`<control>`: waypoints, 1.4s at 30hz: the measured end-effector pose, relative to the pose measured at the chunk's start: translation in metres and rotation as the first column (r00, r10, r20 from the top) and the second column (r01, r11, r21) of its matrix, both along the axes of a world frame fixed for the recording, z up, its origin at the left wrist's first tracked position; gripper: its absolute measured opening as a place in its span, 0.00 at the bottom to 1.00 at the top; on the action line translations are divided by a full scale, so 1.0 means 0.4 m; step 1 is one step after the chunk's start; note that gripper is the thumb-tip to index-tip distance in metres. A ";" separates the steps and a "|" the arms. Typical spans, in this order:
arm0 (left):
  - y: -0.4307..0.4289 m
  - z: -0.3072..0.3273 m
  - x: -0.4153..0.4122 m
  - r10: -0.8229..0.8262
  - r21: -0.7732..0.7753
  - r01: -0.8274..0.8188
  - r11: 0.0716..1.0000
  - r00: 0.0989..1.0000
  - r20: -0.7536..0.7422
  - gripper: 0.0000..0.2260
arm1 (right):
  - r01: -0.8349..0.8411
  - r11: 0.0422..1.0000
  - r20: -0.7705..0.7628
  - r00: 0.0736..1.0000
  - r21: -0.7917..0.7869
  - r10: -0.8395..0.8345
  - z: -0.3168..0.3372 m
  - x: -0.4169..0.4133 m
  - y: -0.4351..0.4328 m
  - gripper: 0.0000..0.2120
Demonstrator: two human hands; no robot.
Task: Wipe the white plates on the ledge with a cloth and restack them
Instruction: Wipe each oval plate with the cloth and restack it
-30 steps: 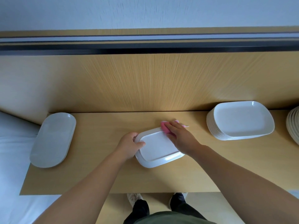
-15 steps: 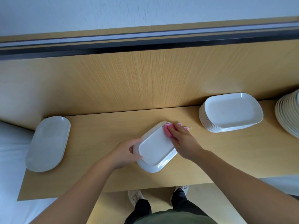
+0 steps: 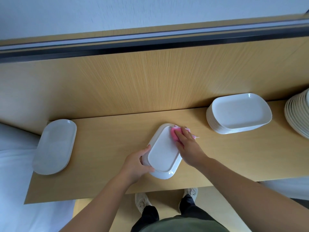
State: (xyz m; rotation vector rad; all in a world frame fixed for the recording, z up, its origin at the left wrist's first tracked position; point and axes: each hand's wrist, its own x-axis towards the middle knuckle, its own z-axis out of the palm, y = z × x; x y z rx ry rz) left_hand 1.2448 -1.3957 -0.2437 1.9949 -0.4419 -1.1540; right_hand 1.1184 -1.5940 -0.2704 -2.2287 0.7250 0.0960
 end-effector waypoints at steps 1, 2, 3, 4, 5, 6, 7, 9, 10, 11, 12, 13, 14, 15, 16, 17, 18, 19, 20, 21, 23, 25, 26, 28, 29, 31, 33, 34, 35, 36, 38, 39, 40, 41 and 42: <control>0.000 -0.002 -0.006 0.013 -0.003 -0.013 1.000 1.000 -0.001 0.39 | 0.023 1.000 -0.006 1.000 0.014 -0.023 -0.005 -0.009 0.011 0.23; 0.000 -0.004 -0.012 0.026 -0.007 -0.026 1.000 1.000 -0.004 0.39 | 0.043 0.999 -0.007 0.999 0.024 -0.042 -0.011 -0.017 0.020 0.24; 0.000 -0.006 -0.019 0.040 -0.010 -0.040 0.999 0.999 -0.006 0.39 | 0.062 0.997 -0.004 0.998 0.036 -0.062 -0.013 -0.025 0.029 0.24; 0.001 -0.009 -0.026 0.054 -0.009 -0.054 0.999 0.999 -0.005 0.39 | 0.084 0.995 -0.007 0.997 0.055 -0.083 -0.014 -0.031 0.037 0.24; -0.001 -0.009 -0.034 0.066 -0.006 -0.066 0.998 0.998 0.000 0.39 | 0.102 0.992 -0.012 0.995 0.075 -0.102 -0.013 -0.035 0.046 0.24; -0.004 -0.009 -0.042 0.077 -0.002 -0.077 0.997 0.997 0.011 0.39 | 0.117 0.988 -0.016 0.993 0.097 -0.116 -0.010 -0.039 0.056 0.24; -0.008 -0.008 -0.051 0.092 -0.005 -0.092 0.996 0.995 0.026 0.39 | 0.125 0.985 -0.015 0.992 0.115 -0.124 -0.006 -0.043 0.067 0.25; -0.021 -0.006 -0.068 0.134 -0.023 -0.133 0.991 0.990 0.044 0.39 | 0.124 0.983 -0.003 0.992 0.135 -0.124 0.001 -0.049 0.088 0.25; -0.028 -0.003 -0.075 0.154 -0.030 -0.153 0.988 0.987 0.050 0.39 | 0.121 0.982 0.001 0.992 0.143 -0.123 0.003 -0.053 0.096 0.25; -0.035 0.000 -0.081 0.173 -0.033 -0.171 0.985 0.983 0.055 0.39 | 0.120 0.981 0.005 0.992 0.150 -0.122 0.004 -0.058 0.102 0.25; -0.040 0.004 -0.087 0.190 -0.036 -0.188 0.982 0.980 0.057 0.39 | 0.117 0.981 0.011 0.993 0.155 -0.120 0.002 -0.063 0.109 0.25; -0.044 0.007 -0.091 0.207 -0.039 -0.205 0.978 0.977 0.059 0.39 | 0.112 0.980 0.018 0.993 0.164 -0.117 -0.001 -0.068 0.115 0.25; -0.047 0.008 -0.095 0.222 -0.040 -0.220 0.975 0.973 0.060 0.39 | 0.112 0.978 0.028 0.993 0.174 -0.118 -0.002 -0.074 0.122 0.25; -0.050 0.010 -0.097 0.235 -0.041 -0.233 0.972 0.970 0.060 0.40 | 0.114 0.976 0.039 0.992 0.184 -0.124 -0.006 -0.079 0.129 0.24; -0.053 0.010 -0.099 0.245 -0.039 -0.243 0.969 0.968 0.058 0.40 | 0.118 0.973 0.048 0.990 0.196 -0.130 -0.006 -0.085 0.135 0.24; -0.056 0.010 -0.101 0.254 -0.039 -0.252 0.967 0.966 0.056 0.40 | 0.123 0.970 0.053 0.989 0.211 -0.137 -0.006 -0.091 0.140 0.24; -0.059 0.011 -0.103 0.263 -0.041 -0.261 0.965 0.963 0.054 0.40 | 0.126 0.966 0.059 0.988 0.227 -0.142 -0.003 -0.097 0.147 0.23; -0.060 0.011 -0.104 0.272 -0.043 -0.270 0.962 0.961 0.051 0.40 | 0.123 0.963 0.071 0.987 0.239 -0.144 0.000 -0.103 0.153 0.23; -0.061 0.012 -0.103 0.281 -0.042 -0.279 0.959 0.958 0.049 0.40 | 0.114 0.963 0.086 0.987 0.243 -0.138 0.004 -0.110 0.160 0.23; -0.061 0.011 -0.102 0.285 -0.040 -0.283 0.958 0.957 0.049 0.40 | 0.096 0.967 0.102 0.987 0.234 -0.122 0.007 -0.117 0.167 0.23; -0.060 0.010 -0.099 0.277 -0.038 -0.275 0.961 0.959 0.059 0.40 | 0.039 0.979 0.130 0.989 0.199 -0.066 0.008 -0.130 0.173 0.23; -0.057 0.010 -0.093 0.247 -0.030 -0.245 0.969 0.965 0.089 0.39 | -0.009 0.983 0.134 0.991 0.184 -0.016 0.010 -0.141 0.165 0.23; -0.056 0.010 -0.090 0.231 -0.024 -0.229 0.973 0.968 0.099 0.39 | -0.020 0.983 0.138 0.990 0.181 -0.006 0.013 -0.145 0.154 0.23; -0.053 0.012 -0.082 0.208 -0.018 -0.207 0.978 0.973 0.097 0.39 | -0.022 0.988 0.186 0.983 0.152 -0.006 0.027 -0.147 0.133 0.22; -0.053 0.013 -0.079 0.198 -0.016 -0.197 0.980 0.976 0.092 0.38 | -0.029 0.994 0.231 0.973 0.103 0.004 0.035 -0.144 0.126 0.21; -0.054 0.015 -0.074 0.174 -0.018 -0.173 0.985 0.982 0.077 0.38 | -0.054 0.998 0.275 0.960 -0.014 0.055 0.045 -0.131 0.119 0.21; -0.057 0.016 -0.070 0.156 -0.023 -0.155 0.988 0.986 0.058 0.37 | -0.119 0.987 0.223 0.964 -0.110 0.141 0.039 -0.115 0.119 0.23; -0.057 0.015 -0.067 0.151 -0.023 -0.150 0.988 0.987 0.052 0.37 | -0.166 0.975 0.172 0.966 -0.148 0.191 0.032 -0.108 0.117 0.25; -0.057 0.014 -0.064 0.145 -0.023 -0.144 0.989 0.988 0.050 0.37 | -0.206 0.964 0.118 0.967 -0.167 0.227 0.023 -0.102 0.112 0.27; -0.057 0.014 -0.061 0.139 -0.022 -0.138 0.990 0.989 0.050 0.37 | -0.232 0.958 0.074 0.966 -0.167 0.246 0.014 -0.098 0.105 0.30; -0.054 0.014 -0.053 0.121 -0.016 -0.121 0.993 0.991 0.050 0.37 | -0.243 0.960 0.015 0.969 -0.139 0.247 0.004 -0.085 0.085 0.33; -0.054 0.015 -0.050 0.110 -0.014 -0.109 0.994 0.993 0.052 0.37 | -0.245 0.961 -0.001 0.969 -0.128 0.247 0.007 -0.074 0.073 0.33; -0.053 0.015 -0.049 0.098 -0.010 -0.097 0.995 0.994 0.057 0.37 | -0.251 0.959 -0.014 0.968 -0.129 0.251 0.012 -0.062 0.060 0.32; -0.053 0.016 -0.048 0.089 -0.006 -0.089 0.996 0.994 0.062 0.37 | -0.262 0.954 -0.019 0.965 -0.146 0.262 0.018 -0.048 0.047 0.31; -0.053 0.017 -0.047 0.082 -0.002 -0.082 0.997 0.994 0.066 0.36 | -0.279 0.945 -0.026 0.960 -0.171 0.279 0.016 -0.035 0.033 0.29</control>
